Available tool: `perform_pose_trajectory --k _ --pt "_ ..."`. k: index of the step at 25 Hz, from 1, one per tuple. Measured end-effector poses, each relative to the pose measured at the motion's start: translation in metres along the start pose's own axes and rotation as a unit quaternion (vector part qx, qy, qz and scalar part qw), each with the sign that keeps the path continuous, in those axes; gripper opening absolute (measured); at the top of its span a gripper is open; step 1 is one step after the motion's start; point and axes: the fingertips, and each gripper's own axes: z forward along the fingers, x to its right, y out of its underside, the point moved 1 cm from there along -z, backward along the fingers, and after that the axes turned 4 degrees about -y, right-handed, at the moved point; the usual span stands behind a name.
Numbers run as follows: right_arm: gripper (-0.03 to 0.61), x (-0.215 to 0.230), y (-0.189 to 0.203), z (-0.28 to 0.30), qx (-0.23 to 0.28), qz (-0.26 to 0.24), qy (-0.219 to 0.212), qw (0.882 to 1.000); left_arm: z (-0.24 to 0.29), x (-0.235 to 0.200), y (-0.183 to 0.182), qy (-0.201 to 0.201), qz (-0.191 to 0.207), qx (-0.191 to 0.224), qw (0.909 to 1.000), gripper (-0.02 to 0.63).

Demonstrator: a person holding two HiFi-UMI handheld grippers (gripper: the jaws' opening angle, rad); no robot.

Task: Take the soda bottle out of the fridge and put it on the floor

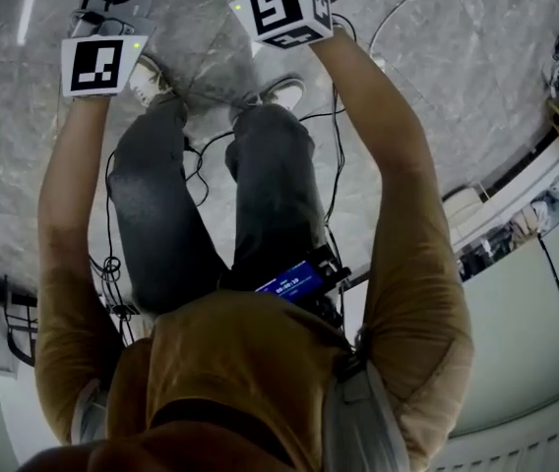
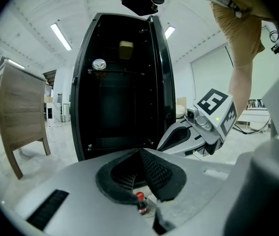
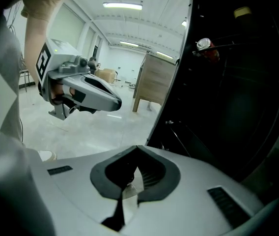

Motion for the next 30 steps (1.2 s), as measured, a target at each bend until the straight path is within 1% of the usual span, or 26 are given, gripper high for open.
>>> perform_pose_trajectory --k 2,4,10,19,20,22,23,27,30 --pt "0.0 0.004 -0.033 -0.027 0.002 -0.003 0.0 1.0 -0.015 -0.001 -0.038 -0.005 -0.001 -0.002 1.0 0.002" --pt "0.0 0.004 -0.057 -0.04 0.004 -0.002 -0.003 1.0 -0.026 -0.006 -0.058 -0.01 -0.007 -0.008 0.9999 0.002" --pt "0.0 -0.003 -0.079 -0.042 -0.001 -0.009 -0.026 1.0 -0.035 -0.009 -0.071 -0.011 -0.014 -0.022 0.9996 0.002" --pt "0.0 0.015 -0.11 -0.064 -0.011 0.001 -0.019 1.0 -0.044 -0.023 -0.104 -0.016 -0.03 -0.033 0.9989 0.002" --pt "0.0 0.017 -0.113 -0.067 -0.012 0.002 -0.018 1.0 -0.046 -0.024 -0.107 -0.017 -0.035 -0.037 0.9986 0.002" --pt "0.0 0.021 -0.126 -0.077 -0.014 0.003 -0.018 1.0 -0.053 -0.025 -0.119 -0.02 -0.048 -0.059 0.9969 0.002" --pt "0.0 0.024 -0.137 -0.086 -0.014 0.003 -0.019 1.0 -0.057 -0.025 -0.131 -0.02 -0.051 -0.067 0.9963 0.002" --pt "0.0 0.04 -0.191 -0.133 -0.008 -0.003 -0.02 1.0 -0.068 -0.022 -0.202 -0.018 -0.044 -0.07 0.9964 0.002" --pt "0.0 0.043 -0.221 -0.158 -0.006 -0.008 -0.025 1.0 -0.073 -0.024 -0.243 -0.02 -0.047 -0.069 0.9963 0.002"
